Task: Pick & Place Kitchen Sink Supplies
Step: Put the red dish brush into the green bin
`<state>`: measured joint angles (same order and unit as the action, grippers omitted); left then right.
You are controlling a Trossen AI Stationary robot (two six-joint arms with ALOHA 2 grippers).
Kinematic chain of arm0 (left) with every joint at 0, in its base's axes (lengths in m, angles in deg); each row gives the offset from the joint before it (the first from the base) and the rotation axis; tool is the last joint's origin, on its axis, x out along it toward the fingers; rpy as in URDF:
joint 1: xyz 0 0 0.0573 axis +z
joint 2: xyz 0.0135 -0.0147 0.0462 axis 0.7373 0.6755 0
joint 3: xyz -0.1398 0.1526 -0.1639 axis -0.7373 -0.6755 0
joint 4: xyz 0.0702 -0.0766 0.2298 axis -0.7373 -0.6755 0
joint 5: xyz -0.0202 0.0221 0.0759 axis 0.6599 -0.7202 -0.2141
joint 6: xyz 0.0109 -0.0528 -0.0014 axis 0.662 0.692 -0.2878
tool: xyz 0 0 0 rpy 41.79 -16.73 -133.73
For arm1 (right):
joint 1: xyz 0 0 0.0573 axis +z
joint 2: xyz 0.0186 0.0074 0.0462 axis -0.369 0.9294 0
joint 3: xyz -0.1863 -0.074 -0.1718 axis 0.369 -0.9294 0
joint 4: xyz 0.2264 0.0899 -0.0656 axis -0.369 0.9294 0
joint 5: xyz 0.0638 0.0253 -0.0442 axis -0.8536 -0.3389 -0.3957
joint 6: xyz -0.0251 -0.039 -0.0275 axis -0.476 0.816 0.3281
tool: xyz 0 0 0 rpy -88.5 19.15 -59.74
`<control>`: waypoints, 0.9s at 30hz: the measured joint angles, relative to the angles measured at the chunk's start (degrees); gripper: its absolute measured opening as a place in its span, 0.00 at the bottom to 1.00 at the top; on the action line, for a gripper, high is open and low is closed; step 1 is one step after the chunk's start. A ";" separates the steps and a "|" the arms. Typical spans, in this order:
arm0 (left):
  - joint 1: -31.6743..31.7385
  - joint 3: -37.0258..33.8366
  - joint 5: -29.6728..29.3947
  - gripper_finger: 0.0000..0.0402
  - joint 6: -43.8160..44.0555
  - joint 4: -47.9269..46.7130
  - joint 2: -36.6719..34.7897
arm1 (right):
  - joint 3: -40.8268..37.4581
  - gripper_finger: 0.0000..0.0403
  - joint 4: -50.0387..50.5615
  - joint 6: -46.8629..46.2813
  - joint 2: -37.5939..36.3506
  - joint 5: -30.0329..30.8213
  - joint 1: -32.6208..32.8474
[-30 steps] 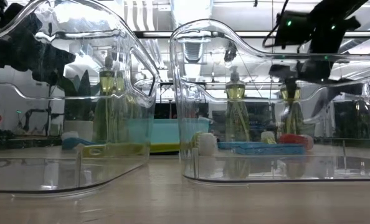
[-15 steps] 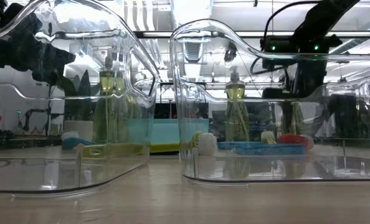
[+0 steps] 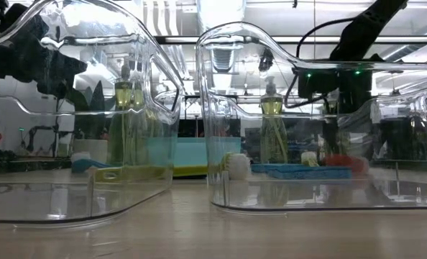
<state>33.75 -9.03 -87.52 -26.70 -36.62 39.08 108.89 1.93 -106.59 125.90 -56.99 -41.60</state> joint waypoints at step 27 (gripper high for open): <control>0.00 -0.01 0.00 0.02 0.00 0.00 0.00 | 0.00 0.14 0.73 13.59 -2.95 -5.73 0.06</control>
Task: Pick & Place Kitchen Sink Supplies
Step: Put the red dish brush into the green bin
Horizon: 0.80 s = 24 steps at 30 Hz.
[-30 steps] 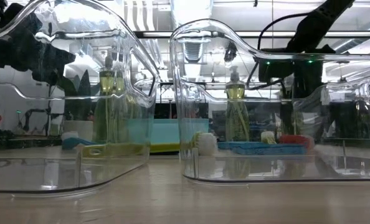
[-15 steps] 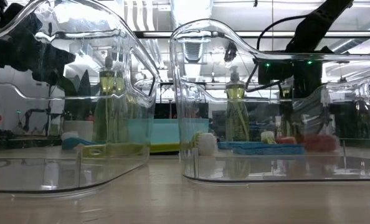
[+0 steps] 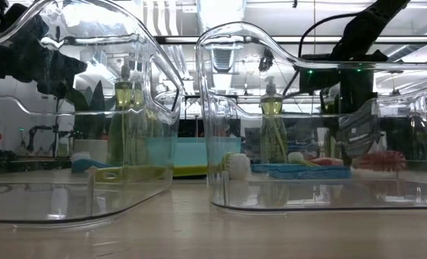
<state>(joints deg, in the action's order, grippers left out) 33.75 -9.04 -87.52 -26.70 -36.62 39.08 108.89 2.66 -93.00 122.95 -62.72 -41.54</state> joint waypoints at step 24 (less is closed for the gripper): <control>0.01 -0.01 0.00 0.02 0.00 0.02 -0.01 | 1.22 0.12 6.91 7.65 -19.93 -10.44 1.33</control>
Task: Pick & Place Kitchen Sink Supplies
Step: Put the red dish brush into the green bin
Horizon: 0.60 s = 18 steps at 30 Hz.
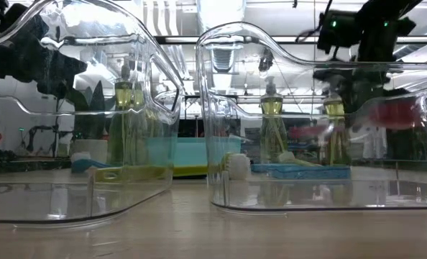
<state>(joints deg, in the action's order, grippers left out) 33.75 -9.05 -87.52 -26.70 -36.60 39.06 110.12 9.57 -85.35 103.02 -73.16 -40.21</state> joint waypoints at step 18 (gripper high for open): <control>0.01 0.00 0.00 0.02 0.00 0.00 0.01 | 21.66 0.13 -0.43 -2.17 11.65 -1.27 7.89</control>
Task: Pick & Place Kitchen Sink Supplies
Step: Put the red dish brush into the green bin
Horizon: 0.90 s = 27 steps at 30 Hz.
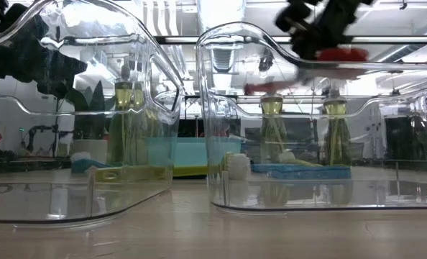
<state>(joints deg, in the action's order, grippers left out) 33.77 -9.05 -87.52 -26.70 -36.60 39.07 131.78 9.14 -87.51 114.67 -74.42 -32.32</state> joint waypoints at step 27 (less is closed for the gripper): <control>-0.01 0.02 0.00 0.02 0.00 -0.01 0.00 | 40.64 0.13 -5.38 9.14 41.96 7.14 -2.55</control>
<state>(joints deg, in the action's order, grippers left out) 33.75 -9.03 -87.52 -26.70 -36.62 39.08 172.42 3.75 -78.37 156.63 -67.28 -34.87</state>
